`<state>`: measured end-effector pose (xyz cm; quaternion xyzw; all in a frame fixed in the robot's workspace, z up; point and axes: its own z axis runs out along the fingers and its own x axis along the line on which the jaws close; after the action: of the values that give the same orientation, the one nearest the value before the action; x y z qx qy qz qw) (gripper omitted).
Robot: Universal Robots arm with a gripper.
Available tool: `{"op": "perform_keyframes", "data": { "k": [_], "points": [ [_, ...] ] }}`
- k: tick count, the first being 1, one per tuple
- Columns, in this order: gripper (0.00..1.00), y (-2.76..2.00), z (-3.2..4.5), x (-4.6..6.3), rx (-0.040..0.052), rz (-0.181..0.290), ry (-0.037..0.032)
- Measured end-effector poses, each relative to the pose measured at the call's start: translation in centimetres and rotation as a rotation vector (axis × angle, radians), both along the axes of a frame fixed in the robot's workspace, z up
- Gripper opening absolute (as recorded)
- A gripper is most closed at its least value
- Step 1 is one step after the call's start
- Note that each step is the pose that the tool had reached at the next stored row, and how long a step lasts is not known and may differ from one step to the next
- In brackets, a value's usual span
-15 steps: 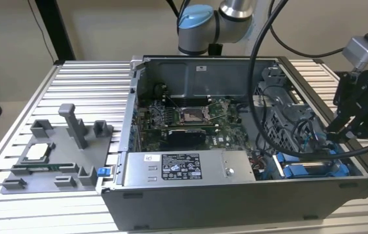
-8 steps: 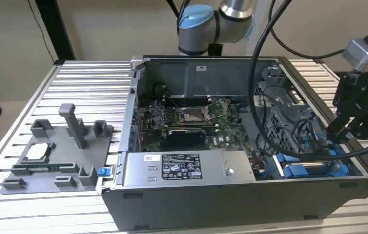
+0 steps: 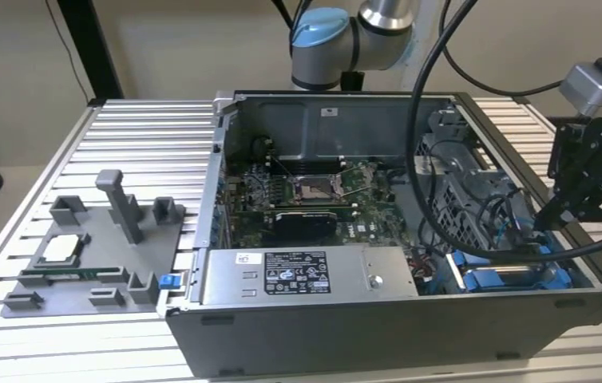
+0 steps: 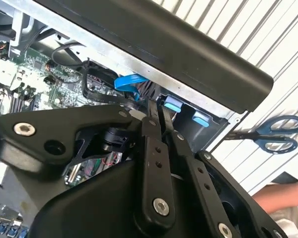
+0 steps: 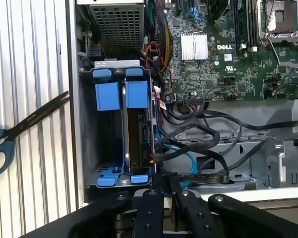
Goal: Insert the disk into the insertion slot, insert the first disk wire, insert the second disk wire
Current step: 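Insert the second disk wire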
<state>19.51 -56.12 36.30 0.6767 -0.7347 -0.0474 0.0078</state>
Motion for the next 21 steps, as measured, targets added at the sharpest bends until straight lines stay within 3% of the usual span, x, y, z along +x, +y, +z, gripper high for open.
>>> {"op": "perform_keyframes", "data": {
  "k": [6, 11, 16, 19, 21],
  "points": [
    [0.00, -0.55, 0.64, -0.6, 0.0003, 0.000, -0.0012],
    [0.00, -1.28, 0.68, -1.6, 0.0007, 0.000, -0.0094],
    [0.00, -1.75, 0.68, -3.0, 0.0007, 0.000, -0.0251],
    [0.00, -1.95, 0.69, -3.9, 0.0006, 0.000, -0.0381],
    [0.00, -2.02, 0.69, -4.5, 0.0006, 0.000, -0.0503]
  ]
}}
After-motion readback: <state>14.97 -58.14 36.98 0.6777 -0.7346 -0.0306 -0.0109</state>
